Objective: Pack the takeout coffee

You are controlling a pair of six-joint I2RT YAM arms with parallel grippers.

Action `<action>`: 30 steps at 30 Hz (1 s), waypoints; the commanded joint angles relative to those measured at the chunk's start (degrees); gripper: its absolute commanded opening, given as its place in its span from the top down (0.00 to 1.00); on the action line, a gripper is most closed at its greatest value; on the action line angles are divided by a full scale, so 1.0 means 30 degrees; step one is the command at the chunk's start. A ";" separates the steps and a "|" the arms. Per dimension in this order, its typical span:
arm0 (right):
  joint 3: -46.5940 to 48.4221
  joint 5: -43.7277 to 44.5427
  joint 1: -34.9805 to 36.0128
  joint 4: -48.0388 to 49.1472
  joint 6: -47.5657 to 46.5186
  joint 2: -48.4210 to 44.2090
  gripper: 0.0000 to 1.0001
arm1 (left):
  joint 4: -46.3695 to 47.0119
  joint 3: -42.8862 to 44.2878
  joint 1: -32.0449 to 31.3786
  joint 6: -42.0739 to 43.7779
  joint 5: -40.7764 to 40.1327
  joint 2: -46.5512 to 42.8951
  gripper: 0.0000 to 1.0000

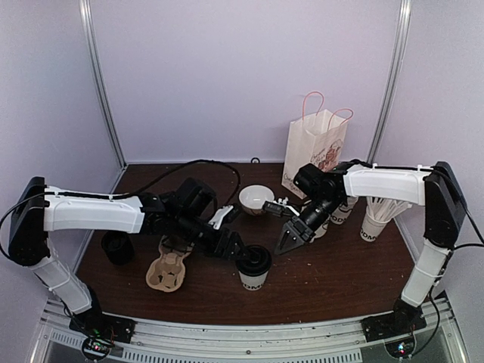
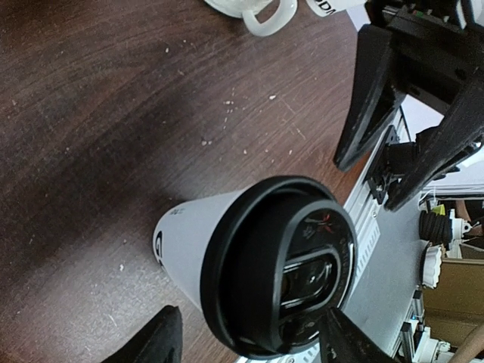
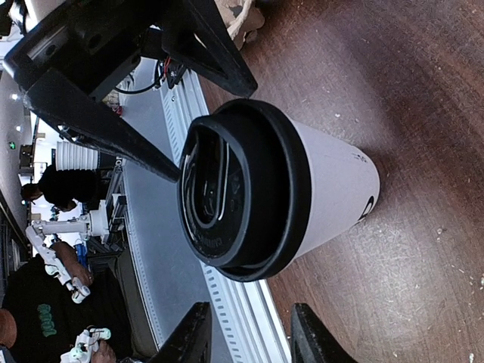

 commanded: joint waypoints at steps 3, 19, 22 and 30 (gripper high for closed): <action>0.0902 -0.1011 0.0077 0.0199 0.0478 0.0827 0.62 | 0.1709 0.0124 0.0138 -0.0754 0.0876 0.0680 0.40; 0.1265 -0.0771 0.0396 0.0200 0.0948 0.2690 0.68 | -0.0038 0.0300 0.0230 -0.0706 0.0906 0.2219 0.50; 0.1262 -0.0246 0.0436 0.0233 0.1167 0.3199 0.70 | -0.0467 0.0174 0.0273 -0.0654 0.0704 0.2400 0.50; 0.1382 0.2265 0.0590 0.0042 0.1644 0.4789 0.75 | -0.1214 0.0012 0.0298 -0.0465 0.0015 0.3100 0.52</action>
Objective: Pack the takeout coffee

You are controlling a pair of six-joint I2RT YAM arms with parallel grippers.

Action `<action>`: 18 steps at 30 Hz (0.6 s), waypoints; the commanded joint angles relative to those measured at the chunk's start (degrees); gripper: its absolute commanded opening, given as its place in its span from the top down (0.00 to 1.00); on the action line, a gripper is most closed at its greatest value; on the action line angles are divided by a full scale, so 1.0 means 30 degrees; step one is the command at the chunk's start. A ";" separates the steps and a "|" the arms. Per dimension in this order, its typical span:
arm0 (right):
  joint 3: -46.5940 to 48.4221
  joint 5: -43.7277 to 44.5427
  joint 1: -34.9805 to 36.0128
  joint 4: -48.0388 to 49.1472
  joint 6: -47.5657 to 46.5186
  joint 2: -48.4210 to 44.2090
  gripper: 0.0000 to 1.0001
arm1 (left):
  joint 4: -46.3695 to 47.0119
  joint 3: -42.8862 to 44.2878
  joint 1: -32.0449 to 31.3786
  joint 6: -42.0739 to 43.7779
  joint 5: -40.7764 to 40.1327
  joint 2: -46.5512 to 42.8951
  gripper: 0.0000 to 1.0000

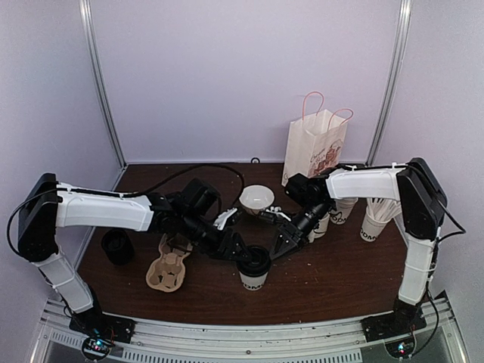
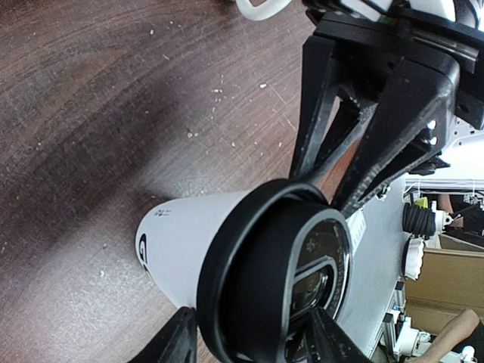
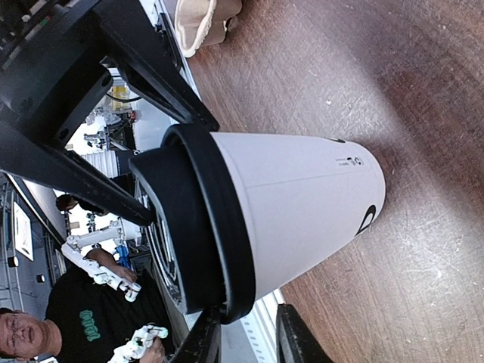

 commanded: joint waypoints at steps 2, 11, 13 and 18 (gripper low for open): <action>0.0246 0.5126 0.0563 0.0479 0.0706 0.1858 0.77 | -0.2043 -0.0374 -0.0061 0.0252 -0.2035 0.1885 0.52; 0.1929 0.5407 0.0641 -0.1017 -0.0258 0.2469 0.79 | -0.3144 -0.1069 0.0086 0.1238 -0.3604 0.2335 0.55; 0.2626 0.4716 0.0620 -0.1481 -0.0866 0.2020 0.77 | -0.2962 -0.0659 0.0092 0.1879 -0.3099 0.1855 0.52; 0.4573 0.3259 0.0385 -0.2730 -0.2071 0.1090 0.71 | -0.3041 0.1484 -0.0282 0.3655 -0.1950 0.0645 0.36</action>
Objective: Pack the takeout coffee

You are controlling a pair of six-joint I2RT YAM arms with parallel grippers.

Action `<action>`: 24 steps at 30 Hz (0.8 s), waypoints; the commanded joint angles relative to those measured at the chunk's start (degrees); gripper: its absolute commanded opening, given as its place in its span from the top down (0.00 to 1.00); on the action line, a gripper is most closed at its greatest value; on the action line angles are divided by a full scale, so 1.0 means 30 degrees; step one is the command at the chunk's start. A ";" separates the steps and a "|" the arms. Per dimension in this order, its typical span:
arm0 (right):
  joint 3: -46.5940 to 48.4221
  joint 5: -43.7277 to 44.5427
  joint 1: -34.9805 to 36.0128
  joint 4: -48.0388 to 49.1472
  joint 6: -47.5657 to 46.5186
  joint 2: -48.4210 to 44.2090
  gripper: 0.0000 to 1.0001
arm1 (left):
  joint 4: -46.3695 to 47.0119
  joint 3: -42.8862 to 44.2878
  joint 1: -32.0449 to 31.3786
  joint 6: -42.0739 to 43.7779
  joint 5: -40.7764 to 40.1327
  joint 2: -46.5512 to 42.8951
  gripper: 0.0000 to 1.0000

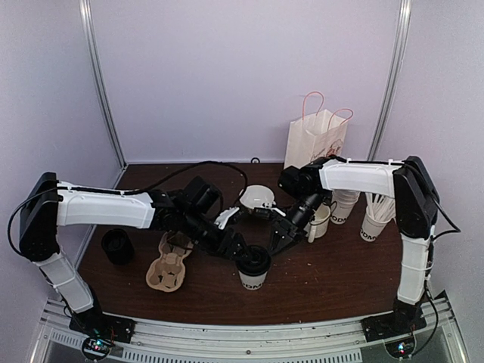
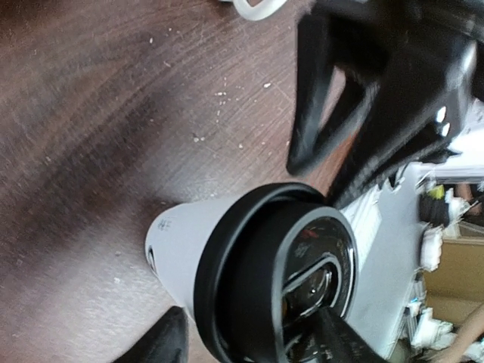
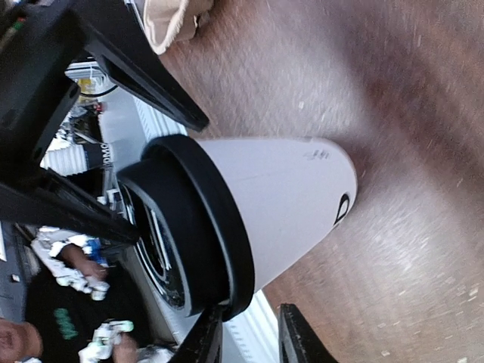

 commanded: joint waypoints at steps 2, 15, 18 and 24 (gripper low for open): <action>0.1865 0.0783 -0.0037 0.0413 -0.1522 -0.0248 0.68 | -0.2540 0.1710 -0.0421 0.2281 -0.1599 0.0288 0.18; 0.1131 0.1186 -0.0581 -0.0213 -0.2008 -0.2248 0.52 | -0.4363 0.3177 -0.0420 0.2076 -0.4008 -0.1198 0.11; -0.0715 0.0882 -0.0638 0.0454 -0.1829 -0.3499 0.48 | -0.4323 0.2726 0.0004 0.1152 -0.4169 -0.1651 0.17; -0.4694 -0.0928 -0.0239 0.3733 0.0200 -0.4836 0.44 | -0.1956 0.1861 0.0378 0.0347 -0.1444 -0.1237 0.25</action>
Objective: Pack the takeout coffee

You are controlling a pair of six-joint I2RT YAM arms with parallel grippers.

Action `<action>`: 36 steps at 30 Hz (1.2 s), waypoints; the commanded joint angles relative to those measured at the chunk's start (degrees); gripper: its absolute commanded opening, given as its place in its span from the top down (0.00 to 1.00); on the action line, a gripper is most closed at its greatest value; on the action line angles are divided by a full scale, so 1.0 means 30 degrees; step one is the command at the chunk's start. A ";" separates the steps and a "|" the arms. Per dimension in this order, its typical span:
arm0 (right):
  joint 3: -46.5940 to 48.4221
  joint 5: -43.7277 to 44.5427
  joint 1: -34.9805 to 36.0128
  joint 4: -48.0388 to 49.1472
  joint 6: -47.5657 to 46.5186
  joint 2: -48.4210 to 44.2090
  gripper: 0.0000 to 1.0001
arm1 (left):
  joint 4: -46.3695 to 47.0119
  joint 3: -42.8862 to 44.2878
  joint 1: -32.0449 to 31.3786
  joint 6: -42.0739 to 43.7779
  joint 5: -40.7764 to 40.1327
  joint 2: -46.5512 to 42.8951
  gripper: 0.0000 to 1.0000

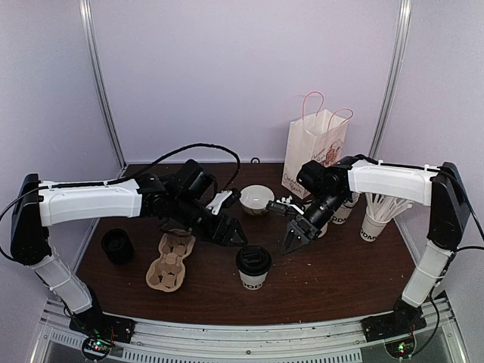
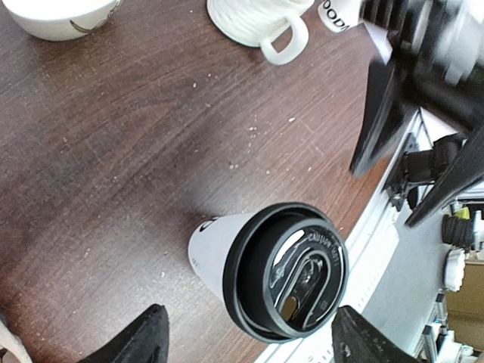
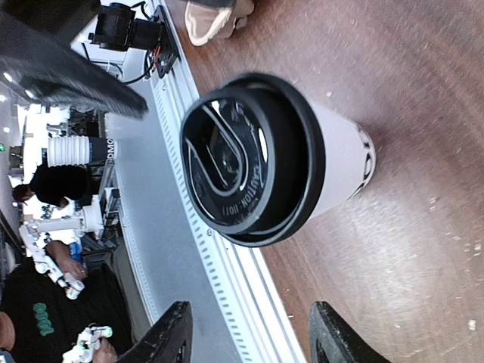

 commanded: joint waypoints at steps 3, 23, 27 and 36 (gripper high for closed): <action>-0.1599 -0.1802 0.0645 0.2522 0.1535 0.0135 0.47 | 0.2237 -0.0332 0.0204 -0.0922 0.1905 0.0729 0.31; -0.0315 -0.1008 0.1812 0.2788 0.2309 0.2978 0.51 | 0.3171 -0.2150 0.0215 -0.1127 0.2304 0.2341 0.48; -0.0213 0.0569 0.1812 0.2691 0.2620 0.3621 0.52 | 0.3179 -0.2548 0.0204 -0.1148 0.2273 0.2241 0.49; -0.0168 0.5571 0.1810 0.1597 0.2674 0.6157 0.59 | 0.2475 -0.2825 0.0204 -0.0889 0.1595 0.2822 0.49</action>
